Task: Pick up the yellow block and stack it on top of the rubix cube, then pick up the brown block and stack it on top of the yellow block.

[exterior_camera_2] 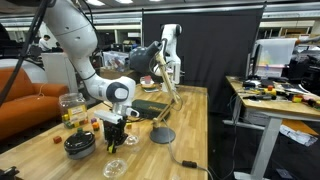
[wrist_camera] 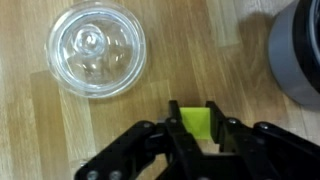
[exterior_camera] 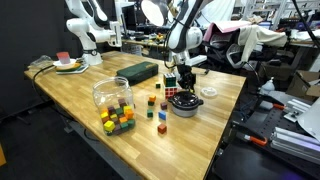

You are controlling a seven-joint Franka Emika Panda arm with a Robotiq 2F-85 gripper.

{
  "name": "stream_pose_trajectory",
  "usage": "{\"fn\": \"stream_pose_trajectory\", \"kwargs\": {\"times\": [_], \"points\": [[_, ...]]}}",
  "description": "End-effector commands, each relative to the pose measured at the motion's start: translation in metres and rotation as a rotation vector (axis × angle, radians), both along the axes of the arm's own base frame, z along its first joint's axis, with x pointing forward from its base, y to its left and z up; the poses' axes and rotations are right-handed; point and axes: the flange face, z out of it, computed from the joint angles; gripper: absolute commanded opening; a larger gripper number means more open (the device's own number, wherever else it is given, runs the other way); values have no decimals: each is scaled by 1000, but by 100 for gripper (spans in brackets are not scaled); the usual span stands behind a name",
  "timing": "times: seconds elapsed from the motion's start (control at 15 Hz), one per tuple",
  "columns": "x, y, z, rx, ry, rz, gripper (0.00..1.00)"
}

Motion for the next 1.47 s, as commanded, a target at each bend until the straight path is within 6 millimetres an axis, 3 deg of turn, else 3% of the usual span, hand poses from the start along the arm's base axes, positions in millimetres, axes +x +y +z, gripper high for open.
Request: {"fn": "stream_pose_trajectory", "kwargs": {"times": [0.0, 0.27, 0.6, 0.93, 1.07, 1.33, 1.4], "points": [[1, -3, 4, 0, 9, -3, 3], [-8, -7, 27, -9, -19, -23, 7], [-24, -9, 98, -32, -100, -20, 7], [-35, 19, 176, -52, -211, 65, 7], [-37, 37, 198, -53, -238, 119, 7], [-48, 75, 204, -19, -211, 247, 7], [-41, 73, 203, -20, -234, 197, 28]]}}
